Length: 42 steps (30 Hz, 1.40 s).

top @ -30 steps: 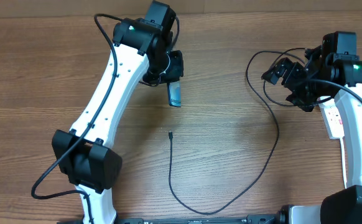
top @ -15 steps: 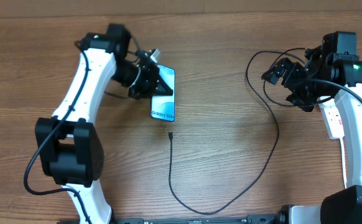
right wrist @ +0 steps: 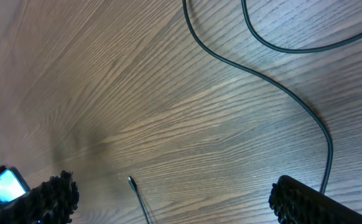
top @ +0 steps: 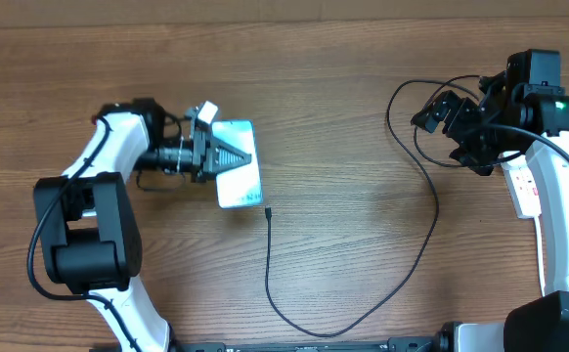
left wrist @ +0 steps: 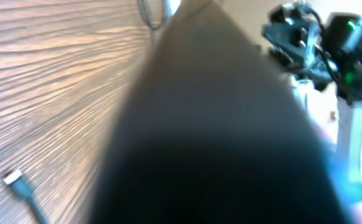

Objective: Plug charger to phone and switch on socket

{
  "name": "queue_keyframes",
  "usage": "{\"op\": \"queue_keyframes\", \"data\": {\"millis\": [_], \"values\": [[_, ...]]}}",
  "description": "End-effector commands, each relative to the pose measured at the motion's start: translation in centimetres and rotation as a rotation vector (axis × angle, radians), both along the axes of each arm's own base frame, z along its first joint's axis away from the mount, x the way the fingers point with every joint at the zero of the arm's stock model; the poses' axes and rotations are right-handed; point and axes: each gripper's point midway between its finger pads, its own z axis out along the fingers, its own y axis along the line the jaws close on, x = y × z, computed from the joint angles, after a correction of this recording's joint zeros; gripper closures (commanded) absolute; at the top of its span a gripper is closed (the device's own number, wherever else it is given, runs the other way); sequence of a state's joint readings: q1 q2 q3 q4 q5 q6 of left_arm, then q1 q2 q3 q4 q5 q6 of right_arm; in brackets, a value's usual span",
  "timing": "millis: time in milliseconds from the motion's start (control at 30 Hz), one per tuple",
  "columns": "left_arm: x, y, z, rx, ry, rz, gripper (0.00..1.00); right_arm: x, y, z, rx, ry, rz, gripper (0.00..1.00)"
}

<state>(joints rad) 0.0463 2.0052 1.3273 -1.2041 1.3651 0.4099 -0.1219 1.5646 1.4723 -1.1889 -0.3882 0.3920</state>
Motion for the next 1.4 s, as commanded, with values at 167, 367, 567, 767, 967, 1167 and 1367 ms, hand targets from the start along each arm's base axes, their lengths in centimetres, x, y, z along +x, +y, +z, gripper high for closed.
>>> {"op": "queue_keyframes", "data": {"millis": [167, 367, 567, 767, 967, 1167, 1367], "values": [[2.8, 0.5, 1.8, -0.196, -0.275, 0.059, 0.96, 0.2, 0.0, 0.5, -0.011, -0.022, 0.007, 0.00], [6.4, 0.2, 1.2, -0.127, -0.078, 0.091, 0.96, 0.2, 0.0, 0.5, -0.011, -0.023, 0.007, 0.00], [6.1, -1.8, 1.1, -0.113, -0.095, 0.049, 0.96, 0.2, 0.0, 0.5, -0.011, -0.022, 0.007, 0.00], [7.3, -0.8, 1.3, -0.105, -0.133, 0.082, 0.96, 0.2, 0.0, 0.5, -0.011, -0.022, 0.007, 0.00], [7.2, -0.8, 1.3, -0.104, -0.115, 0.084, 0.96, 0.8, -0.4, 0.7, -0.029, -0.052, 0.001, 0.00], [7.3, -0.4, 1.3, -0.104, -0.103, 0.095, 0.96, 1.9, -0.5, 1.2, -0.034, -0.099, 0.000, 0.00], [7.3, -0.4, 1.3, -0.103, -0.104, 0.095, 0.96, 1.9, 2.9, 1.9, 0.074, -0.128, 0.091, 0.96]]}}
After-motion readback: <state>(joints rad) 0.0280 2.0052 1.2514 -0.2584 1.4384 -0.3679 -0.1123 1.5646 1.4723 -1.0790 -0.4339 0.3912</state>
